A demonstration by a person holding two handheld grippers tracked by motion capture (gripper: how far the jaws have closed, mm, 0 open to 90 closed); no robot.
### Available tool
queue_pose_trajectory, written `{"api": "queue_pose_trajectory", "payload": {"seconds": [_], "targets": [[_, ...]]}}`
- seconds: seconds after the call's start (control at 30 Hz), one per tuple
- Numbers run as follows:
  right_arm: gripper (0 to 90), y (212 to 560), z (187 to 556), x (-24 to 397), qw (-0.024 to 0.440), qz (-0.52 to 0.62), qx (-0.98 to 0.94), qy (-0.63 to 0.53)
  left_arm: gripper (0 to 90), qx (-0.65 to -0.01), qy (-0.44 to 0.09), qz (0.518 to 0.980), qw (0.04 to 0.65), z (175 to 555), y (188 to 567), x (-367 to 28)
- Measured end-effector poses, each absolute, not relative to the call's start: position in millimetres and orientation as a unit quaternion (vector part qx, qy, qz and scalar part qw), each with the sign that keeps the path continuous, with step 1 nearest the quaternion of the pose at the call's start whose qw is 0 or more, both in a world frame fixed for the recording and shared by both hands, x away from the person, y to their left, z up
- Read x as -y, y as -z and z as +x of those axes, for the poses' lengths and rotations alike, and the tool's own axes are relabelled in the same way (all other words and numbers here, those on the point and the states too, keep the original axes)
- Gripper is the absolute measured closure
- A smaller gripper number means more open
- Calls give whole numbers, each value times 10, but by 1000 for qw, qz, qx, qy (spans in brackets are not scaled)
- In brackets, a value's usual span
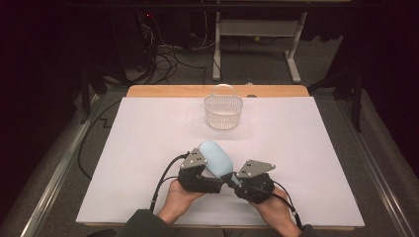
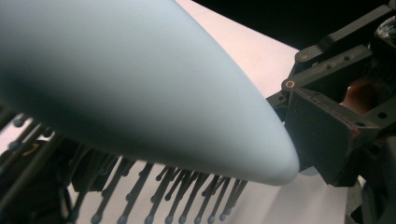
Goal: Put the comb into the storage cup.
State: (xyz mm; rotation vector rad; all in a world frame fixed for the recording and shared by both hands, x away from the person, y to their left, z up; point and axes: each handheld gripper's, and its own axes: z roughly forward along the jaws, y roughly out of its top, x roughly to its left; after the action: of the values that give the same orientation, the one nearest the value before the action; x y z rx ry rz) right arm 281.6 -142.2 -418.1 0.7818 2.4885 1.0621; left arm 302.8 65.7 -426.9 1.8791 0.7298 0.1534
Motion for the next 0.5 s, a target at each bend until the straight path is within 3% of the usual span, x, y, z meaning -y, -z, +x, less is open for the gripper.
{"api": "queue_pose_trajectory", "payload": {"seconds": [0.3,0.4,0.5], "targets": [[701,4182,2836,1399,167,272,-874,-368,146,-317,-49,786,529,3046,4261,-666],[701,4186,2837,1381,167,270,-875,-366,238,-328,-52,780,530,3032,4228,-697],[701,4165,2841,1363,169,268,-874,-368,253,-334,-49,775,534,3034,4206,-719]]}}
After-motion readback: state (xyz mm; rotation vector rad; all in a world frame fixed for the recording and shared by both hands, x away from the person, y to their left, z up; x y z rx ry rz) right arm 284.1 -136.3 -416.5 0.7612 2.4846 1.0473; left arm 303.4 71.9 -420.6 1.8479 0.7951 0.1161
